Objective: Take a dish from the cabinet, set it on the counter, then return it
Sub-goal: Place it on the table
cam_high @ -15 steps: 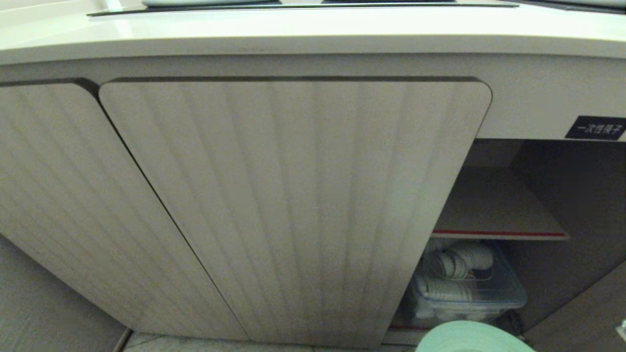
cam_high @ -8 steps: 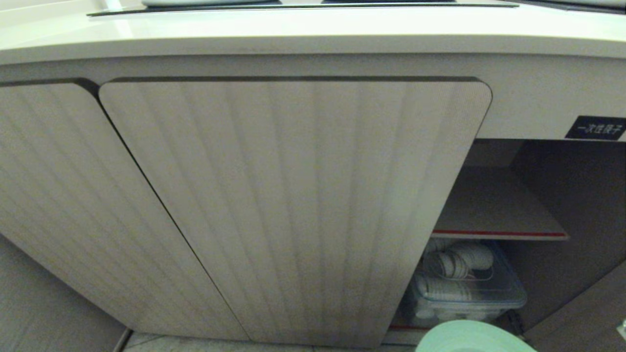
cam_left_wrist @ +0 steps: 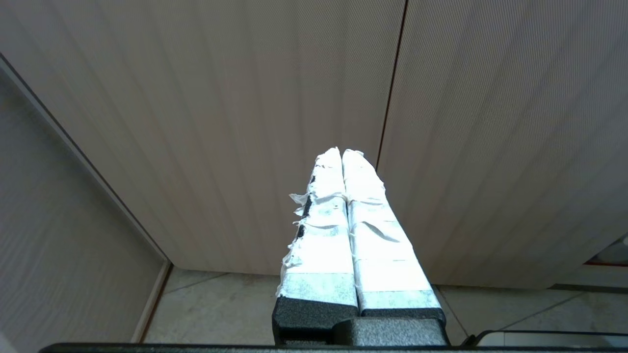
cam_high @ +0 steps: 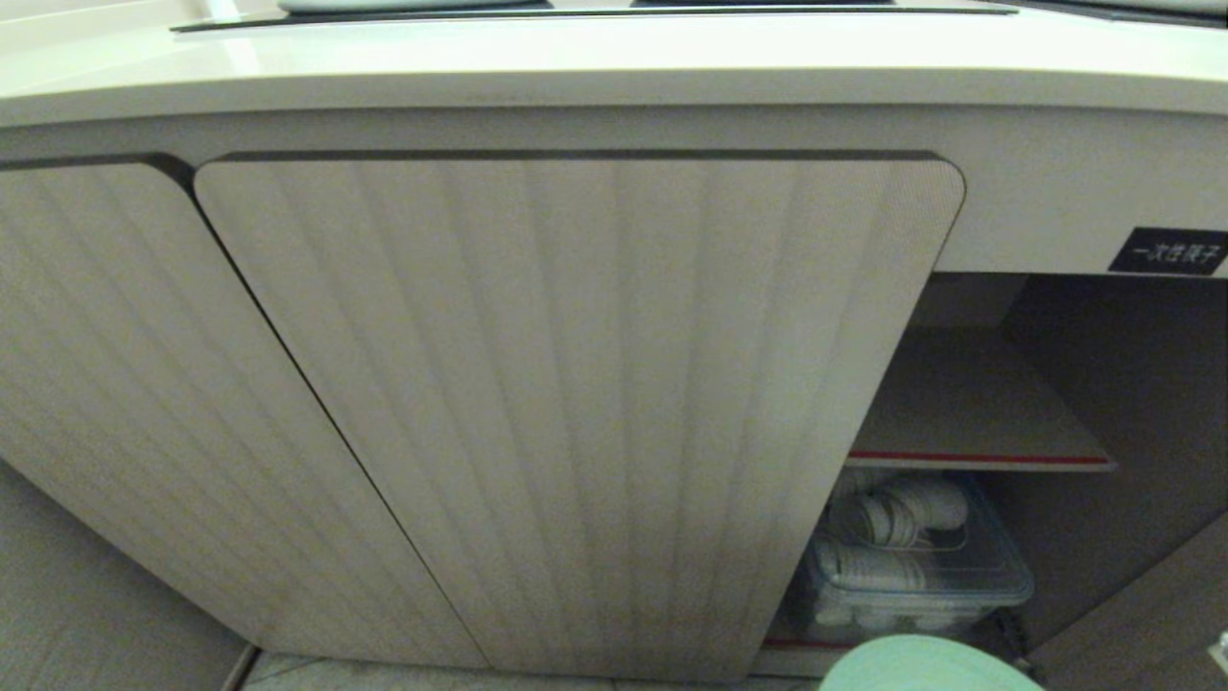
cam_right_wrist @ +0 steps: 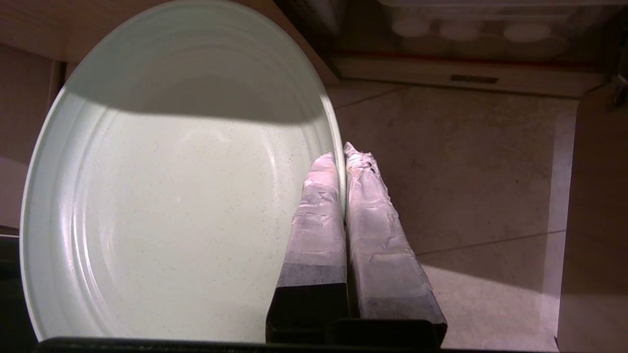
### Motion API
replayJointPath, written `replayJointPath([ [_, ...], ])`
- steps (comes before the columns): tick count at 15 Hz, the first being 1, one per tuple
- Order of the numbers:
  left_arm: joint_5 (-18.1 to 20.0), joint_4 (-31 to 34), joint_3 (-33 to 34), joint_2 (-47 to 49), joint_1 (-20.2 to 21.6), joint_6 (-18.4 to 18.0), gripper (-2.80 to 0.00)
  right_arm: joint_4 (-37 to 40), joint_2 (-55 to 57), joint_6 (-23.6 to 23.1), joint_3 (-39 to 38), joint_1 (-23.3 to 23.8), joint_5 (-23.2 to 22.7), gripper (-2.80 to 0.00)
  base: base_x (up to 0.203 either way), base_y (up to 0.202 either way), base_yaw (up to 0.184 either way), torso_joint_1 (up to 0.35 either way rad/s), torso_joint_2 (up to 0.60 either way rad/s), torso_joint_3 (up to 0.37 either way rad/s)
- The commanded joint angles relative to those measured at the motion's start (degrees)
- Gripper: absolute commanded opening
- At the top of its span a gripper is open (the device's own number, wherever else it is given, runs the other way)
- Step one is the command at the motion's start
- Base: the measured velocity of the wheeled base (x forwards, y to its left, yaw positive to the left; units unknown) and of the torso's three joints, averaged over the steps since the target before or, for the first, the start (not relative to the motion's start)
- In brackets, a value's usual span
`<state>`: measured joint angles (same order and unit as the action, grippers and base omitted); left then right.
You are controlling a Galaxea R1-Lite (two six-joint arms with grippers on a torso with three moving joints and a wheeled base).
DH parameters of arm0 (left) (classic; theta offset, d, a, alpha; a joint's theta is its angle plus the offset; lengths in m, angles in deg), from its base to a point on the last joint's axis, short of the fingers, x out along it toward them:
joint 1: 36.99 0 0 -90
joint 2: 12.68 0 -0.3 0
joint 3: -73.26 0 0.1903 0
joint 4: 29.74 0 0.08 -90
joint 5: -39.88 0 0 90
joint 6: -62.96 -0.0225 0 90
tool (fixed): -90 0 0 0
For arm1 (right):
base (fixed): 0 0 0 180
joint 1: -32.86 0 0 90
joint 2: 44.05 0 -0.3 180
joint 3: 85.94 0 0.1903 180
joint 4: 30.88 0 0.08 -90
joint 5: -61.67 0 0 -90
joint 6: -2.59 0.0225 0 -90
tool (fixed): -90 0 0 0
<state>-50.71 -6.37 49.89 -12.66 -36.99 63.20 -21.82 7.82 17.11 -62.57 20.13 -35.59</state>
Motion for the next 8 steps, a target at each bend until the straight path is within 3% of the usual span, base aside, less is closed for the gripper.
replayJointPath([
  [1,-0.02,0.00,0.00,-0.02,0.00,0.02,-2.80,-0.01,0.07,0.07,0.00,-0.10,-0.03,-2.80,0.000,0.000,0.000,0.000,0.00,0.000],
  [8,0.06,0.00,0.00,-0.02,0.00,0.02,-2.80,-0.81,0.16,0.16,0.00,-0.11,-0.03,-2.80,0.000,0.000,0.000,0.000,0.00,0.000],
])
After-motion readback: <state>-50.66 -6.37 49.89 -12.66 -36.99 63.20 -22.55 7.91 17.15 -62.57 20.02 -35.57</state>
